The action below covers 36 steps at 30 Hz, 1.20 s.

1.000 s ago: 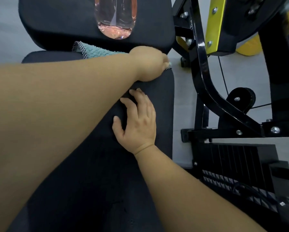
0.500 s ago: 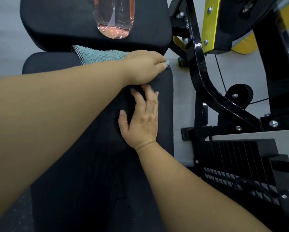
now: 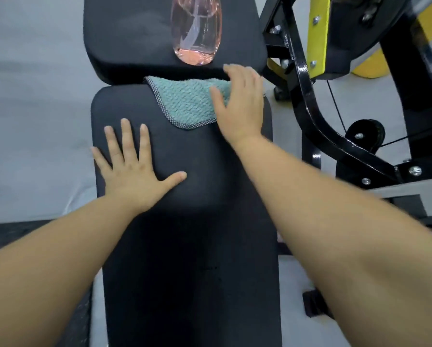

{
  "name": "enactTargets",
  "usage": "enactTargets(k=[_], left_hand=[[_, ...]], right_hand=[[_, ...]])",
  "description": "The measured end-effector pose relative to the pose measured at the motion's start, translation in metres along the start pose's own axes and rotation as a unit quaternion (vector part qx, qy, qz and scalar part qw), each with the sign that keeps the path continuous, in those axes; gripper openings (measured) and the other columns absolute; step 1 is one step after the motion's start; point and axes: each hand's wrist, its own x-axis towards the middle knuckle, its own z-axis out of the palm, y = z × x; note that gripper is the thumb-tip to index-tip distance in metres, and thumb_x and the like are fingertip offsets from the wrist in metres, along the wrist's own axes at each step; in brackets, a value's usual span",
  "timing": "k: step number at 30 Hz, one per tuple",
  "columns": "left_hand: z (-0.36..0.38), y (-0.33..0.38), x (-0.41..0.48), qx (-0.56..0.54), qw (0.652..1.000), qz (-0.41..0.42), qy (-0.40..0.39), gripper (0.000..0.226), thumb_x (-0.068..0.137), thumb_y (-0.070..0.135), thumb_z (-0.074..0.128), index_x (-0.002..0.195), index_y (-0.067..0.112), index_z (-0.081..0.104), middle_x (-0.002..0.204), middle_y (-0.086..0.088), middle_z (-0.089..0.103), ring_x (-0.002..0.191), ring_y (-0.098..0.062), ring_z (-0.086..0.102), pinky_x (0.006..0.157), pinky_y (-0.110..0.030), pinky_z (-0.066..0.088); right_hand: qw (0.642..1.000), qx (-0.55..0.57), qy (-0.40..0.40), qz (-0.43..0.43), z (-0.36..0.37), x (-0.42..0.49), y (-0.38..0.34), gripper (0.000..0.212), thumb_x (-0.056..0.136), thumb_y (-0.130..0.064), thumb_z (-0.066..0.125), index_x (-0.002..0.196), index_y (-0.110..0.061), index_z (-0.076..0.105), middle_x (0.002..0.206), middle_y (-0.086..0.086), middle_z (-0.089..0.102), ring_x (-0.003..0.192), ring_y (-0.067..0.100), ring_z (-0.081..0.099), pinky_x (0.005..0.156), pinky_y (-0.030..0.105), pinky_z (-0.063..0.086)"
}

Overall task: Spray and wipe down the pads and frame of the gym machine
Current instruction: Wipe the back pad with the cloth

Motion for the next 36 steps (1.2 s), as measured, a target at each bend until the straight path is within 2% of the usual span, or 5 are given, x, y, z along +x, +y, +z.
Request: enactTargets(k=[3,15,23,32,36], left_hand=[[0.005,-0.002,0.002,-0.009,1.000,0.006,-0.004,0.114,0.068,0.086,0.028,0.144,0.023,-0.028,0.150,-0.006,-0.037,0.137,-0.032,-0.034,0.109,-0.056,-0.017],[-0.003,0.001,0.005,-0.008,0.998,0.002,-0.066,0.107,0.070,0.087,0.024,0.124,0.025,-0.044,0.144,-0.007,-0.046,0.133,-0.034,-0.040,0.106,-0.058,-0.019],[-0.004,0.000,0.006,-0.001,0.997,0.007,-0.077,0.106,0.073,0.086,0.025,0.125,0.024,-0.044,0.142,-0.008,-0.047,0.133,-0.035,-0.040,0.107,-0.060,-0.017],[-0.006,0.002,0.006,0.008,0.996,0.001,-0.085,0.106,0.072,0.087,0.023,0.123,0.023,-0.045,0.143,-0.010,-0.047,0.133,-0.037,-0.039,0.106,-0.060,-0.018],[-0.008,0.002,0.005,0.009,0.996,0.001,-0.092,0.106,0.072,0.086,0.023,0.123,0.023,-0.045,0.142,-0.010,-0.048,0.132,-0.037,-0.039,0.106,-0.061,-0.017]], right_hand=[[0.981,-0.101,-0.162,-0.032,0.010,0.025,0.012,0.049,0.094,-0.049,0.042,0.133,-0.019,0.048,0.130,0.001,0.051,0.117,0.021,0.049,0.098,0.032,0.032],[0.982,-0.166,-0.090,-0.019,0.013,0.009,0.031,0.045,0.097,-0.046,0.033,0.122,-0.017,0.055,0.118,0.004,0.057,0.112,0.024,0.048,0.099,0.032,0.028],[0.952,-0.145,-0.250,0.101,-0.009,0.038,0.024,0.043,0.103,-0.029,0.020,0.120,-0.005,0.052,0.122,0.019,0.052,0.113,0.037,0.046,0.090,0.039,0.035],[0.983,-0.031,-0.106,0.144,-0.020,0.011,0.035,0.037,0.100,-0.024,0.031,0.092,-0.006,0.063,0.090,0.010,0.064,0.089,0.026,0.055,0.076,0.033,0.036],[0.985,-0.019,-0.078,0.153,-0.024,-0.005,0.038,0.031,0.100,-0.023,0.032,0.083,-0.006,0.052,0.077,-0.003,0.045,0.075,0.016,0.037,0.063,0.024,0.023]])
